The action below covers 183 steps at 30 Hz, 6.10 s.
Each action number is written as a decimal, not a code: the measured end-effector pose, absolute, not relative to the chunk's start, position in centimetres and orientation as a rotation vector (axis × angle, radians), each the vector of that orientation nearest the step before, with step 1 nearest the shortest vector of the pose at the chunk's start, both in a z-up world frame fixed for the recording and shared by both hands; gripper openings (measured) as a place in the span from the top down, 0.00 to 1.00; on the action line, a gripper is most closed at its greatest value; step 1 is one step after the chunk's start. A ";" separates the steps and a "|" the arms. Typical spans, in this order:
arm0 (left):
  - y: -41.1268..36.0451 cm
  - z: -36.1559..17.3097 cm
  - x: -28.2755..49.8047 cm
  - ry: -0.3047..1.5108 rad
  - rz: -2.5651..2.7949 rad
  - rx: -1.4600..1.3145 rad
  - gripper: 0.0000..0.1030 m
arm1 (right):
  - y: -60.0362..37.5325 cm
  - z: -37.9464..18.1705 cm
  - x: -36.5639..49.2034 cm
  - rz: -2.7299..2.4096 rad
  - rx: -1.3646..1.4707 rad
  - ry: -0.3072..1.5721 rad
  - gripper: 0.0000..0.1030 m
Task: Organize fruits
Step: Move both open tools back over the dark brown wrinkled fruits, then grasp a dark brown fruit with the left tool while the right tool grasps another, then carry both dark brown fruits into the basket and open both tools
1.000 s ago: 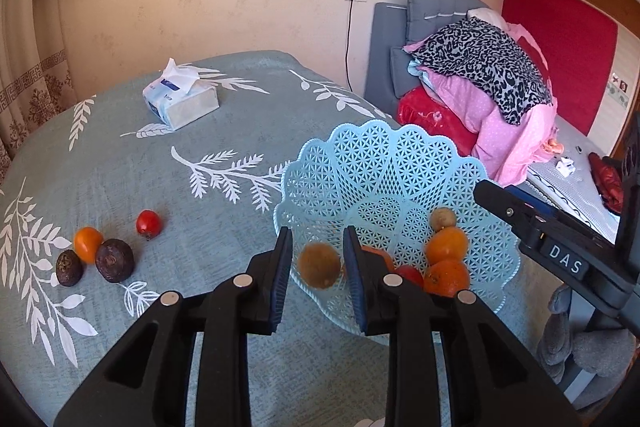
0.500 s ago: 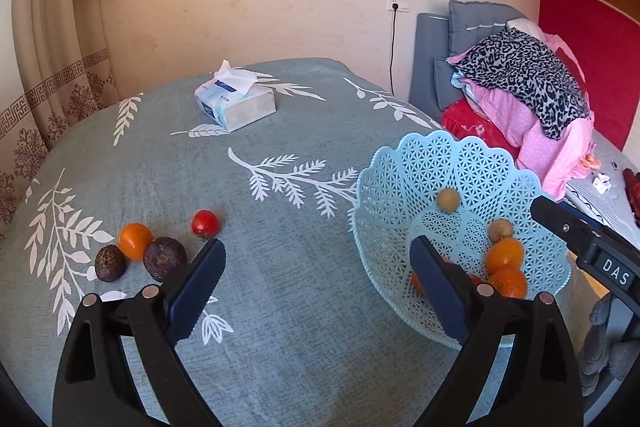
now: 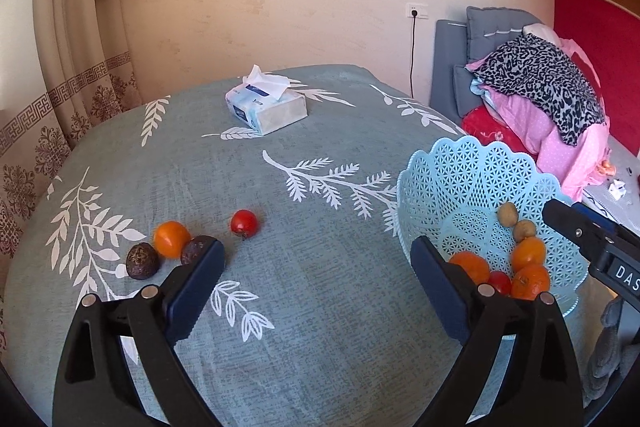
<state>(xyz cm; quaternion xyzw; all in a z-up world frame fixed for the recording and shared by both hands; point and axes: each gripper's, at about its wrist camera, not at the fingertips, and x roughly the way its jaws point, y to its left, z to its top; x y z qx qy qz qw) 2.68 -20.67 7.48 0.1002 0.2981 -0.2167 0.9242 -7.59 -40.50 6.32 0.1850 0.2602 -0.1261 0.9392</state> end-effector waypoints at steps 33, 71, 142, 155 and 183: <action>-5.1 5.6 9.5 0.669 -0.194 0.180 0.14 | -28.3 8.3 -0.8 0.005 0.199 0.566 0.28; -2.5 5.3 11.3 0.698 -0.327 0.015 0.76 | -18.5 3.2 8.7 0.212 0.100 0.837 0.28; -5.8 5.2 7.9 0.718 -0.347 0.014 0.61 | -36.9 5.2 -2.8 -0.203 0.317 0.696 0.55; -11.4 7.9 4.4 0.672 -0.465 0.090 0.61 | -41.3 5.6 -6.2 -0.267 0.402 0.612 0.43; -26.8 6.5 2.5 0.718 -0.739 0.233 0.58 | -44.8 5.3 -9.0 -0.328 0.476 0.547 0.43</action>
